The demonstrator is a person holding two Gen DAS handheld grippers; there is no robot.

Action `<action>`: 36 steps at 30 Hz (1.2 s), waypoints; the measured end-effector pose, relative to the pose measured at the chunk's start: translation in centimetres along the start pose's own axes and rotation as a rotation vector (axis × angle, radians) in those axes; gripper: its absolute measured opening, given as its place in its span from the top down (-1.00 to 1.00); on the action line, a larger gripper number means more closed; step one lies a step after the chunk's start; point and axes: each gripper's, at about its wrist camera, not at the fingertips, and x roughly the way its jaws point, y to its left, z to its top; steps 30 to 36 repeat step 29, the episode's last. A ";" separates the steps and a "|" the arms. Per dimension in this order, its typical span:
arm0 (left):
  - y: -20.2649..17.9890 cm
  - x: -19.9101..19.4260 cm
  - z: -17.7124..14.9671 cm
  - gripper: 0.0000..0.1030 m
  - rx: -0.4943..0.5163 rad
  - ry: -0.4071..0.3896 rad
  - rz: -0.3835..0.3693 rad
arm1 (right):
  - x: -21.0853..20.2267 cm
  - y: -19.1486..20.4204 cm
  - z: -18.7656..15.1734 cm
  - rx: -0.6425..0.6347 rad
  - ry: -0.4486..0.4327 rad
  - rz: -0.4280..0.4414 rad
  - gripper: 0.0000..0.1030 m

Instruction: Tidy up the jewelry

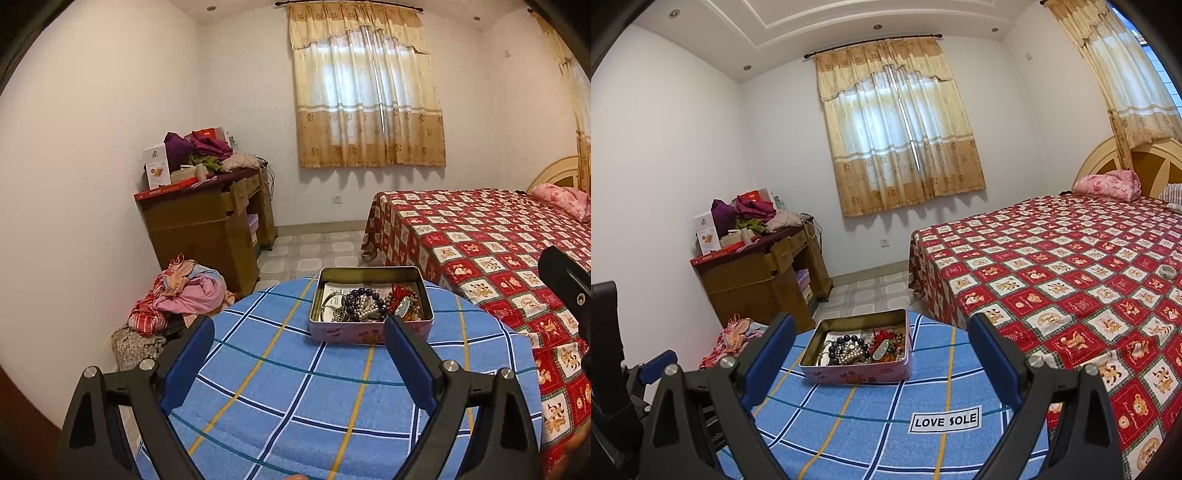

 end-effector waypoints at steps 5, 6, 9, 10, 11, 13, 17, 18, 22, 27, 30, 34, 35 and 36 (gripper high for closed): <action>0.0 0.3 0.1 -0.80 -0.003 0.004 0.010 | 0.1 -0.2 -0.1 0.000 0.000 0.000 -0.87; 0.0 0.3 0.0 -0.80 -0.004 0.005 0.016 | 0.1 -0.2 -0.1 -0.001 0.000 -0.001 -0.87; 0.2 0.4 0.1 -0.80 -0.014 0.006 0.031 | 0.1 -0.3 -0.2 -0.001 0.000 -0.001 -0.87; 0.2 0.4 0.1 -0.80 -0.019 0.007 0.032 | 0.2 -0.3 -0.2 -0.001 0.001 -0.001 -0.87; 0.3 0.5 0.1 -0.80 -0.025 0.008 0.034 | 0.1 -0.3 -0.2 -0.002 0.002 -0.001 -0.87; 0.4 0.5 0.2 -0.80 -0.035 0.009 0.037 | 0.1 -0.3 -0.2 -0.001 0.002 -0.001 -0.87; 0.4 0.8 0.3 -0.80 -0.045 0.011 0.036 | 0.1 -0.5 -0.3 0.002 0.004 0.001 -0.87; 0.4 0.7 0.3 -0.80 -0.046 0.009 0.036 | 0.1 -0.6 -0.2 0.001 0.004 0.002 -0.87; 0.2 0.6 0.4 -0.80 -0.039 -0.001 0.029 | 0.1 -0.5 -0.2 -0.002 0.005 0.004 -0.87; -0.4 0.3 0.6 -0.80 -0.026 -0.017 0.022 | 0.3 -0.6 -0.1 -0.001 0.009 0.005 -0.87; -0.5 0.5 0.7 -0.80 -0.023 -0.014 0.017 | 0.3 -0.6 -0.1 -0.001 0.008 0.004 -0.87; -0.5 0.5 0.7 -0.80 -0.023 -0.014 0.017 | 0.3 -0.6 -0.1 -0.001 0.008 0.004 -0.87; -0.5 0.5 0.7 -0.80 -0.023 -0.014 0.017 | 0.3 -0.6 -0.1 -0.001 0.008 0.004 -0.87; -0.5 0.5 0.7 -0.80 -0.023 -0.014 0.017 | 0.3 -0.6 -0.1 -0.001 0.008 0.004 -0.87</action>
